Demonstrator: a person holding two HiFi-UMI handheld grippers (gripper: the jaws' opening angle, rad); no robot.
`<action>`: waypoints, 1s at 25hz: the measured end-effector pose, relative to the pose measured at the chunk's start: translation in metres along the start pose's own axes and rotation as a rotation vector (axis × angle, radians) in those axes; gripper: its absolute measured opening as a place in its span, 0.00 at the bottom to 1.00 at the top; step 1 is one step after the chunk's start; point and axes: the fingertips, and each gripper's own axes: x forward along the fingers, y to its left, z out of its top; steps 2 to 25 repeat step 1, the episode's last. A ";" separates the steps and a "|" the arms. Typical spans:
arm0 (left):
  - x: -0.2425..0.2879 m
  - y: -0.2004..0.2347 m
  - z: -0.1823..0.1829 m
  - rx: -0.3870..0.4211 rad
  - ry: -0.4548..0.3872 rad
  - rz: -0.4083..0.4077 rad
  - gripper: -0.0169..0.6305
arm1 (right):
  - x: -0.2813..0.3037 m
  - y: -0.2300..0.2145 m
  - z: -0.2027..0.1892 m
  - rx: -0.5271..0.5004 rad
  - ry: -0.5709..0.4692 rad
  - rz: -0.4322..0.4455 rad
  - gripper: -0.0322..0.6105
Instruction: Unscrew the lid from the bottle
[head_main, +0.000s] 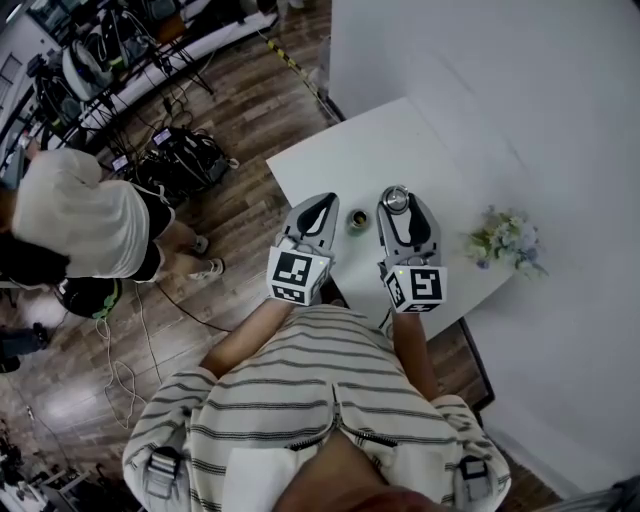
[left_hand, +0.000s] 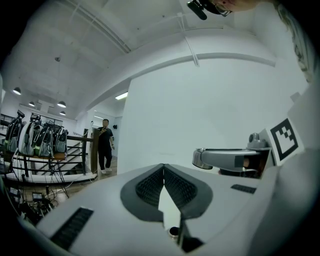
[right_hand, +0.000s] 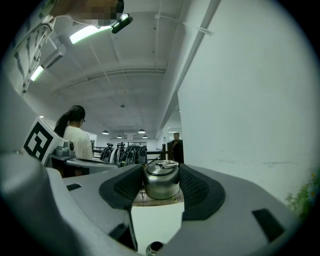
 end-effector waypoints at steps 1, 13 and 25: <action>-0.001 0.000 0.000 0.000 -0.002 0.001 0.03 | 0.000 0.000 0.000 -0.002 0.000 0.000 0.42; -0.001 0.000 0.000 0.000 -0.002 0.001 0.03 | 0.000 0.000 0.000 -0.002 0.000 0.000 0.42; -0.001 0.000 0.000 0.000 -0.002 0.001 0.03 | 0.000 0.000 0.000 -0.002 0.000 0.000 0.42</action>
